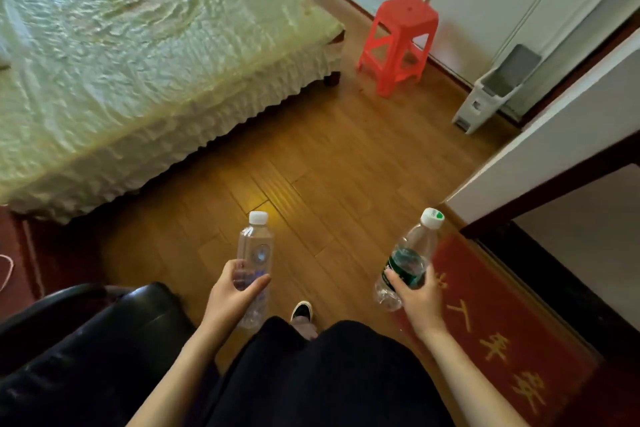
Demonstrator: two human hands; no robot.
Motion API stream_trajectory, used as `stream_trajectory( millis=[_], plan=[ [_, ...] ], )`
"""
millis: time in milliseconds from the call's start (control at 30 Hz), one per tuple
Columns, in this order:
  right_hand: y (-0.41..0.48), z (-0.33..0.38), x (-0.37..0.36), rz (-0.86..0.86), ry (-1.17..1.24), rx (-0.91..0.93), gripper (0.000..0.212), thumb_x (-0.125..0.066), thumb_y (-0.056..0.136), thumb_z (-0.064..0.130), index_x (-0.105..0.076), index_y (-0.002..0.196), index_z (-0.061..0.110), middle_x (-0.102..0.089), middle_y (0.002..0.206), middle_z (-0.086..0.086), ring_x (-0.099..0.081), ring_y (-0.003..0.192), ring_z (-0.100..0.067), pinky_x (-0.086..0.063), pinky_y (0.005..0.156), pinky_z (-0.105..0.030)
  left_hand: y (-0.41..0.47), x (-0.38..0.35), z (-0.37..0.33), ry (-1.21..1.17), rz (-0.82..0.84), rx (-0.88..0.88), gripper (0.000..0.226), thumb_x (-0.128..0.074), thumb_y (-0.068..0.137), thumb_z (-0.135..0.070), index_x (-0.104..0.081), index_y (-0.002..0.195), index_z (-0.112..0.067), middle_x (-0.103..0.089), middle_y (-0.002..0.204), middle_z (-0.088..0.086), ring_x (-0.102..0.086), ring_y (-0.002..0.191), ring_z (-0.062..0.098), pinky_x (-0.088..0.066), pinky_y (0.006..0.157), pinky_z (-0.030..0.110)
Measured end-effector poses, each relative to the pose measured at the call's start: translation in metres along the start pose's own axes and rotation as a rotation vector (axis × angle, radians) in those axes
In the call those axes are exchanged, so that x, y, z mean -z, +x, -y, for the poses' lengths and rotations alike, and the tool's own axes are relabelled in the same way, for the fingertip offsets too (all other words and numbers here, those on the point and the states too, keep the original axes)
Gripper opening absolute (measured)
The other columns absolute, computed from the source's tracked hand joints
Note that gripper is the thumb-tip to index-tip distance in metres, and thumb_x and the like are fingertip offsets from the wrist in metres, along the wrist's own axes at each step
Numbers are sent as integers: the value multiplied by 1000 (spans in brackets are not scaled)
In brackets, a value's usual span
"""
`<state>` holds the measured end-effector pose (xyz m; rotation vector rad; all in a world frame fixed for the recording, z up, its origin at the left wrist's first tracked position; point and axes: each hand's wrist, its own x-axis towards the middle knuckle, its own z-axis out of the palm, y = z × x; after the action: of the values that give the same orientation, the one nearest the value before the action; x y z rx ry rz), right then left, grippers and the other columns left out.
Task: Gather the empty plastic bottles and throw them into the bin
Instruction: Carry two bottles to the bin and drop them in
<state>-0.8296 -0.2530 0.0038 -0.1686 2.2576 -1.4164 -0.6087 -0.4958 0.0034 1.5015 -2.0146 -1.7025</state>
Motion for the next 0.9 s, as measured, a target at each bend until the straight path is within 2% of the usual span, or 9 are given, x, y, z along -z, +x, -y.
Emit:
stream_trajectory(
  millis=[67,133,233,300,467,600,733,900],
  plan=[
    [26,10,0,-31,-3,-24,47,-79,79,17,-54,119,21,-62,105,15,-56,86,23,-39,69,5,44,-6,-36,24,57,-44,48,-78,75,-41,-54,114,-26,-68,100,-5,-67,90,13,-58,77,34],
    [50,19,4,-65,2,-50,46,-79,79,15,-54,117,22,-63,104,14,-59,88,17,-41,71,2,81,-21,-74,51,117,-85,48,-78,76,-39,-54,114,-24,-68,99,-6,-67,89,11,-55,72,26],
    [95,26,15,-140,9,-105,46,-81,77,17,-56,116,21,-67,107,6,-63,98,-3,-49,81,-18,133,-53,-122,67,182,-103,49,-78,76,-38,-54,116,-22,-68,100,-5,-67,88,11,-53,68,21],
    [126,24,23,-168,-4,-143,50,-82,76,23,-56,118,21,-67,110,4,-64,101,-10,-51,87,-30,166,-78,-147,90,218,-106,48,-78,76,-39,-54,114,-23,-68,99,-7,-67,88,10,-53,68,21],
    [220,22,50,-229,-49,-234,55,-82,73,36,-55,119,24,-67,110,5,-64,103,-15,-51,90,-38,249,-148,-208,131,273,-78,45,-80,75,-39,-56,110,-22,-69,98,-4,-68,86,11,-57,72,29],
    [309,47,78,-237,-53,-250,54,-81,75,35,-56,120,21,-67,109,3,-65,100,-16,-50,82,-28,311,-191,-270,159,279,-72,49,-81,73,-41,-56,110,-22,-69,98,-5,-69,87,12,-59,73,33],
    [402,97,100,-206,-21,-177,46,-80,77,27,-56,117,24,-65,104,9,-61,94,2,-44,71,-9,367,-215,-326,195,250,-89,48,-79,74,-39,-54,110,-21,-68,98,-4,-68,87,14,-59,72,34],
    [516,140,114,-189,53,-130,52,-79,79,30,-51,123,29,-62,112,12,-59,101,0,-46,74,-11,441,-234,-377,203,212,-49,49,-78,75,-37,-52,113,-21,-67,101,-2,-68,89,17,-60,75,40]
  ],
)
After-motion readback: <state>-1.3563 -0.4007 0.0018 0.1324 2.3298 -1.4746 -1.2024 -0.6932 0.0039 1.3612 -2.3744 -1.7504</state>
